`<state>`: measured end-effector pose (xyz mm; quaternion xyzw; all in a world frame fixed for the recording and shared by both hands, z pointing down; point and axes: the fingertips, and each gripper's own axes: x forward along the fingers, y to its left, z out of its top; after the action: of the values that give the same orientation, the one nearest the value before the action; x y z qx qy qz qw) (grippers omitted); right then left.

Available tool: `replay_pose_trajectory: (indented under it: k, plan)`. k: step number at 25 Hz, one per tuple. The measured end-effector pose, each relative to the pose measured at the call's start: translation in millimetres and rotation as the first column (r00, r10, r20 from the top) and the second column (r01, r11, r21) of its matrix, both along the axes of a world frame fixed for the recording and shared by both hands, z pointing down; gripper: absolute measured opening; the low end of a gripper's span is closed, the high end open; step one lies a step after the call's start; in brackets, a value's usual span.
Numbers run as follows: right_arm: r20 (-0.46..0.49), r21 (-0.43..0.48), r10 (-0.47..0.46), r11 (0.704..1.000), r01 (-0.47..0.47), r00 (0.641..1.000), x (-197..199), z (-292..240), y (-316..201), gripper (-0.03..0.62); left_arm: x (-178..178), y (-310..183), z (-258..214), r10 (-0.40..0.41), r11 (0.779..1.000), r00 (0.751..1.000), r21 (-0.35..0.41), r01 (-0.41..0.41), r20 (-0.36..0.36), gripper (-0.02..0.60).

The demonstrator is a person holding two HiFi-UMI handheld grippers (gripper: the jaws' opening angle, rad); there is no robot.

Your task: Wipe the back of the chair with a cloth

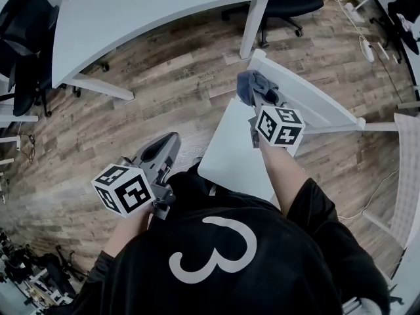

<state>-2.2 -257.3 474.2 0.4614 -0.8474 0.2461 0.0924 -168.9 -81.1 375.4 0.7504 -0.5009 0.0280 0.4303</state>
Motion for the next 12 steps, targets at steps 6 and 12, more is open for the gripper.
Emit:
replay_pose_trajectory:
  k: [6,12]
  plan:
    - [0.031,-0.023,0.038,0.999,-0.037,0.999,12.8,-1.4,0.9,0.048,11.8,0.3,0.7,0.036,0.999,0.999,-0.006,-0.036,-0.002,0.014]
    - [0.027,-0.017,0.080,0.997,-0.079,0.996,34.5,-0.2,5.5,0.048,23.9,-1.1,5.1,0.074,0.997,0.997,-0.008,-0.074,0.000,0.014]
